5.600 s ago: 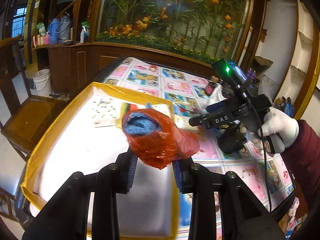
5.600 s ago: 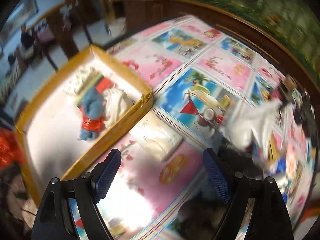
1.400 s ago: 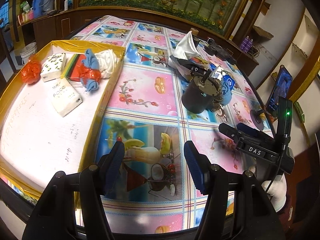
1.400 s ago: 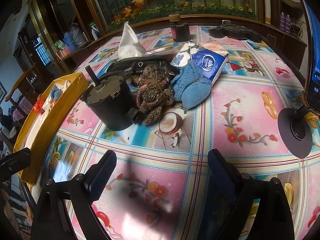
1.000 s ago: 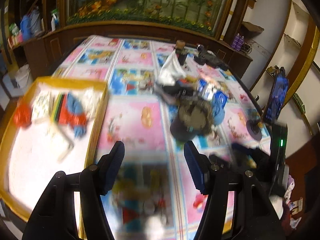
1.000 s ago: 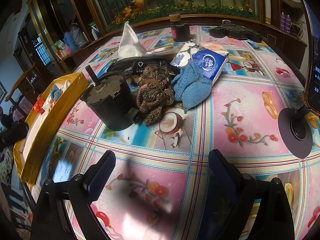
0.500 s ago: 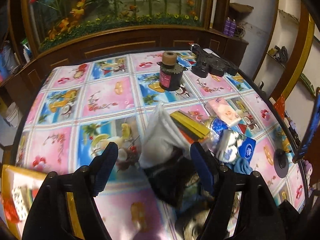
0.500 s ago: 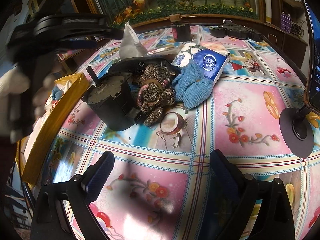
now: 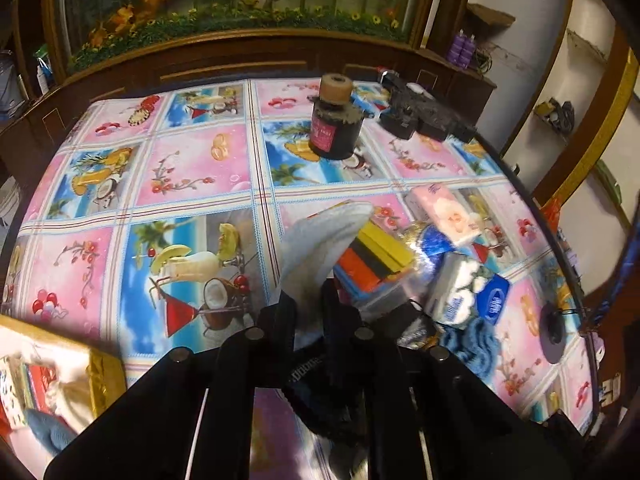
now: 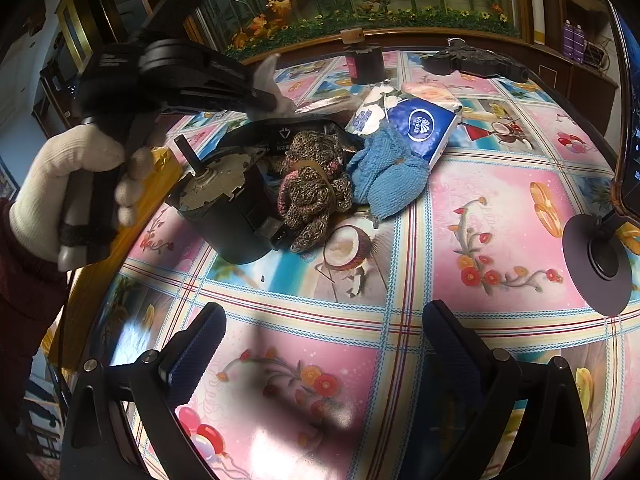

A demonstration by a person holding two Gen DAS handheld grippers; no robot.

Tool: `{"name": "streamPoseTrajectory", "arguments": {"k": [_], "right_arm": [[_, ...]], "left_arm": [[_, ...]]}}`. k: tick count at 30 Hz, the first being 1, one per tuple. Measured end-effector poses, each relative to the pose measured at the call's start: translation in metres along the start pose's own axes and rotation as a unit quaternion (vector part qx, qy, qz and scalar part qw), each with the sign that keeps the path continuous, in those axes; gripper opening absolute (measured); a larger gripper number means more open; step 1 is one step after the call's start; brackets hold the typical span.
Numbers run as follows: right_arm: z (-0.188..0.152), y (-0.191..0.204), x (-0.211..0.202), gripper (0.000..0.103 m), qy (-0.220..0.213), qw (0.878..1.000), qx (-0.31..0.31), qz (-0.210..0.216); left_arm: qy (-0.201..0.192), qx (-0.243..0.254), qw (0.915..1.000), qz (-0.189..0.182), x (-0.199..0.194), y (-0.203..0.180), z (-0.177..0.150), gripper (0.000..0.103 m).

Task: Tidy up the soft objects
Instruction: 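Grasp the white cloth with the left tool, then lift the white cloth with left tool while right tool reaches toward the blue knitted glove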

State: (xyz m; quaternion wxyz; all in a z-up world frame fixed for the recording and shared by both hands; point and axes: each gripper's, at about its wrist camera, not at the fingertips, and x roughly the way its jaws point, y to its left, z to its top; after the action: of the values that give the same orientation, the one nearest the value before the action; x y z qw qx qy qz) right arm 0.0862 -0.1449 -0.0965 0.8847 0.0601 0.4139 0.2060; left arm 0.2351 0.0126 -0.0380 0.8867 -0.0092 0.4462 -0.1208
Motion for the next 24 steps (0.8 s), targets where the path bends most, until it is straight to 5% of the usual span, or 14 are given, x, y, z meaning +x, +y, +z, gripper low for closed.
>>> {"name": "streamPoseTrajectory", "arguments": {"k": [14,24], "right_arm": [[0.0,-0.001,0.0,0.101,-0.001,1.0,0.003,0.0],[0.0,-0.001,0.0,0.101,-0.001,1.0,0.003,0.0]], "left_arm": [[-0.107,-0.019,0.9917,-0.068,-0.142,0.003,-0.068,0.009],[-0.144,-0.019,0.9874,-0.063,-0.188,0.008,-0.133,0.009]]}}
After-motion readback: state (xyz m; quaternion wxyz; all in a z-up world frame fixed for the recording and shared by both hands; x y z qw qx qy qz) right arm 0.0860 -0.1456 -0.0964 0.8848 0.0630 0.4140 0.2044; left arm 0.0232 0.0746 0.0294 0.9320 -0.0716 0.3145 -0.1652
